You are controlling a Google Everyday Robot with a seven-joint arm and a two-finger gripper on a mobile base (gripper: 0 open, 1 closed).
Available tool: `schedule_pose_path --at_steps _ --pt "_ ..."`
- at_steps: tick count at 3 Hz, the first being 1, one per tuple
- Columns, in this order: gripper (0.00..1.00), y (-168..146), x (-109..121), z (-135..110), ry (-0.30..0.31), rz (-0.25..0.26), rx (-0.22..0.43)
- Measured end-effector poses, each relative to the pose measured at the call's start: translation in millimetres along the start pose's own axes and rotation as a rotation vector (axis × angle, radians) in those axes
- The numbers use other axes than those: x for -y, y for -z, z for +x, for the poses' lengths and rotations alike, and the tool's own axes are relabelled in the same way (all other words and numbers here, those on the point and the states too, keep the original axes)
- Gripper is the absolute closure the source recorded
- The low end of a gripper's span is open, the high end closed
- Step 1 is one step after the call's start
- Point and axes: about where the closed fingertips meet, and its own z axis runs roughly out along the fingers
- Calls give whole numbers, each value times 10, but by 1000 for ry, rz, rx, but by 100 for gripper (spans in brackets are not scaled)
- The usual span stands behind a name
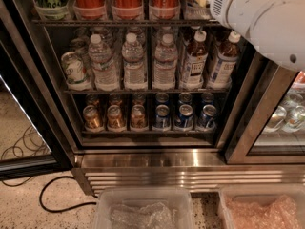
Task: Pick redbull can from top shelf of fridge
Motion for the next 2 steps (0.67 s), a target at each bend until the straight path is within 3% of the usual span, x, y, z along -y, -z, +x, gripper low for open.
schedule_pose_path --at_steps 2 --pt "100 110 32 20 31 -2 -11"
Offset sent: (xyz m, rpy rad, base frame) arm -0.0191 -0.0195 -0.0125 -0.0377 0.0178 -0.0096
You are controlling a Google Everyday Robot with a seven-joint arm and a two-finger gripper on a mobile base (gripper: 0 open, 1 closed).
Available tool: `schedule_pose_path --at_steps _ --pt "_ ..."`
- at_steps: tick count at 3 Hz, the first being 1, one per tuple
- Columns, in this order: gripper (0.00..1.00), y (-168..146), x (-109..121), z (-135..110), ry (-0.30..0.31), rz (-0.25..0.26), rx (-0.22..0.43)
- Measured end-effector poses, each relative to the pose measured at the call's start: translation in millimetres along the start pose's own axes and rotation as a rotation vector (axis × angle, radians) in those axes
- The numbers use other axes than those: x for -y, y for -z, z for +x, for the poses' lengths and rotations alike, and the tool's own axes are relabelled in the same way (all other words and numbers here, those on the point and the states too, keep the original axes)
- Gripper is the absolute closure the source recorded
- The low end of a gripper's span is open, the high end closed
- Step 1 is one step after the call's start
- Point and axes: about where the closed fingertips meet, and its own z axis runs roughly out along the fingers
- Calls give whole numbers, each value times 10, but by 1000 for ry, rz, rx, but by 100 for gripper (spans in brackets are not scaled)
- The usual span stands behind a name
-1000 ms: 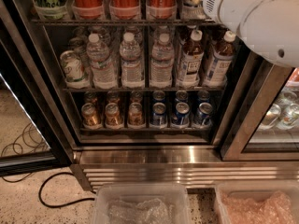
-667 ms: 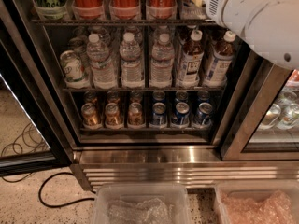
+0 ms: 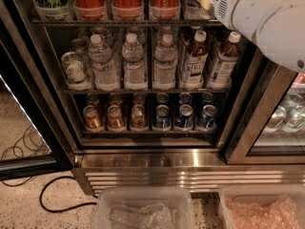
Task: Pick redbull can from top shelf of fridge
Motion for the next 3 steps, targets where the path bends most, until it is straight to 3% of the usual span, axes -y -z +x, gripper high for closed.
schedule_pose_path --at_steps 1,3 --pt "100 -115 24 -116 8 1 39" --pt "100 -92 -60 -180 27 -22 43"
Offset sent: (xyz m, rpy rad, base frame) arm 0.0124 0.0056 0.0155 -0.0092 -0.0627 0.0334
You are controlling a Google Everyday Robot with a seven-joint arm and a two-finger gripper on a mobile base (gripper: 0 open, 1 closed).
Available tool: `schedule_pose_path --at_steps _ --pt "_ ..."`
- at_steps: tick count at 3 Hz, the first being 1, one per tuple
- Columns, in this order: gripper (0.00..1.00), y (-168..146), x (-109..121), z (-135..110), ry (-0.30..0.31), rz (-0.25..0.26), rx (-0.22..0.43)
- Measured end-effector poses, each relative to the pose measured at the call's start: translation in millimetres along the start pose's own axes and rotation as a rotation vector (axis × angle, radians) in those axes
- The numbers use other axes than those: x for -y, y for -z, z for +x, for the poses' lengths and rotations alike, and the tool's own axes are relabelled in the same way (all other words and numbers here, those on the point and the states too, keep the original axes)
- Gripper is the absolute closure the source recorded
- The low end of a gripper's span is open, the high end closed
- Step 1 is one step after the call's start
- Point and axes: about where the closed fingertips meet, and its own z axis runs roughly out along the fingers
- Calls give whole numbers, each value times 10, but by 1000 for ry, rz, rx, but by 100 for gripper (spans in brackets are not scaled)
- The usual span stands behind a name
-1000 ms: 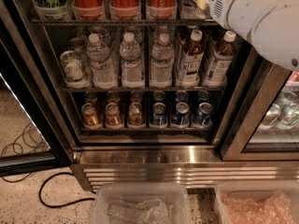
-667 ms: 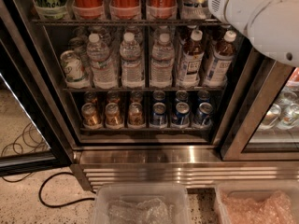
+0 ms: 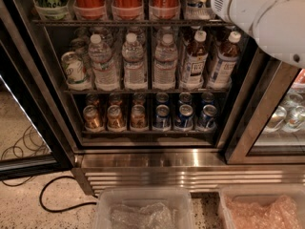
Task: Pick redbull can from top shelf of fridge
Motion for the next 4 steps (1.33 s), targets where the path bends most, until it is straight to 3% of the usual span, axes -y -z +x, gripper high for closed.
schedule_pose_path --at_steps 4 --pt "100 465 -106 88 47 -48 -109"
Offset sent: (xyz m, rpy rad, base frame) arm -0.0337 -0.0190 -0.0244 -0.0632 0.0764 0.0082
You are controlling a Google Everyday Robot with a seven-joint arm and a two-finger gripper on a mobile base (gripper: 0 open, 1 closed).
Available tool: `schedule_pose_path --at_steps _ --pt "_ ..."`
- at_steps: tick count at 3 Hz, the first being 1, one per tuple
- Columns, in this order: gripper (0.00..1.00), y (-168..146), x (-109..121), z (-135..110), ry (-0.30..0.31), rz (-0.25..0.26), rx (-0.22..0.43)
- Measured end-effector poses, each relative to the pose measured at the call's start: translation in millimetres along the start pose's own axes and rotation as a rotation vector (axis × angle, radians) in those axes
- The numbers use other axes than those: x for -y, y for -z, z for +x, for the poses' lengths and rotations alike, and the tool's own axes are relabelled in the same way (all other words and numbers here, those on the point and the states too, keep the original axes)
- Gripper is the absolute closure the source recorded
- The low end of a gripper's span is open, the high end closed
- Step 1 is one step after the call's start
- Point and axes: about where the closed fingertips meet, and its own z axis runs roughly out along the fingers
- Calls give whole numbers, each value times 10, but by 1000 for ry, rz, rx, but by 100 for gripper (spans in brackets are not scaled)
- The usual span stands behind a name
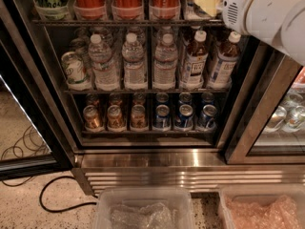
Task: Pick redbull can from top shelf of fridge
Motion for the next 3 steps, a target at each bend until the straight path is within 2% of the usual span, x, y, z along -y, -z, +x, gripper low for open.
schedule_pose_path --at_steps 1,3 --pt "100 94 -89 51 -17 -32 -24" --pt "100 302 -291 303 -76 -106 -82"
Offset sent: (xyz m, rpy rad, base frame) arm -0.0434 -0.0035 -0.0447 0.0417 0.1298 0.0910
